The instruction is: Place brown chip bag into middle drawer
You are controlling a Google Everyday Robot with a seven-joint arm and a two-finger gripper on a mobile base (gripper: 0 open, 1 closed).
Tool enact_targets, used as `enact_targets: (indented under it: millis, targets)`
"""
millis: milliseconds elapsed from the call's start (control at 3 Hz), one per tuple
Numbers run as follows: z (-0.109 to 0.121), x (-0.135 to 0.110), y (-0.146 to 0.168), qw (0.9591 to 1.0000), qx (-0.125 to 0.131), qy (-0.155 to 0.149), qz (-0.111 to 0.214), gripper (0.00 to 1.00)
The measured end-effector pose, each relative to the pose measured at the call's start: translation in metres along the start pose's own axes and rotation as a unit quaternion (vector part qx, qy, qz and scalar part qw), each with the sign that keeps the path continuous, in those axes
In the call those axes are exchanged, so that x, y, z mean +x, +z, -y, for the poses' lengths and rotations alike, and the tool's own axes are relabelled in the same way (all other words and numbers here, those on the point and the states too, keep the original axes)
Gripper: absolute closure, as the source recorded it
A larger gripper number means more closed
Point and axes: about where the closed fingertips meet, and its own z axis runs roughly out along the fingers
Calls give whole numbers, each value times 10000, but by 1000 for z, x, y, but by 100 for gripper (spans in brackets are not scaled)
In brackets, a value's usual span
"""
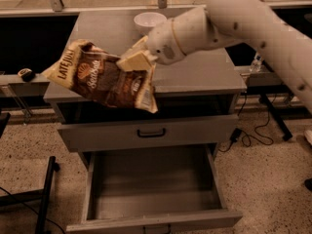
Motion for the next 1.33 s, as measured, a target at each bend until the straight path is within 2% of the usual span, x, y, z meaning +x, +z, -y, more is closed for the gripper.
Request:
enact_targets:
  millis: [333,667,1000,1333]
  targets:
    - [-29,35,-51,9981,324,-282,-442,100]
    - [-52,53,-82,9920,682,-641,-843,100]
    - [-87,64,-96,9876,822,-1065,-810,100]
    - [-88,78,-123,9821,1033,-1285,-911,100]
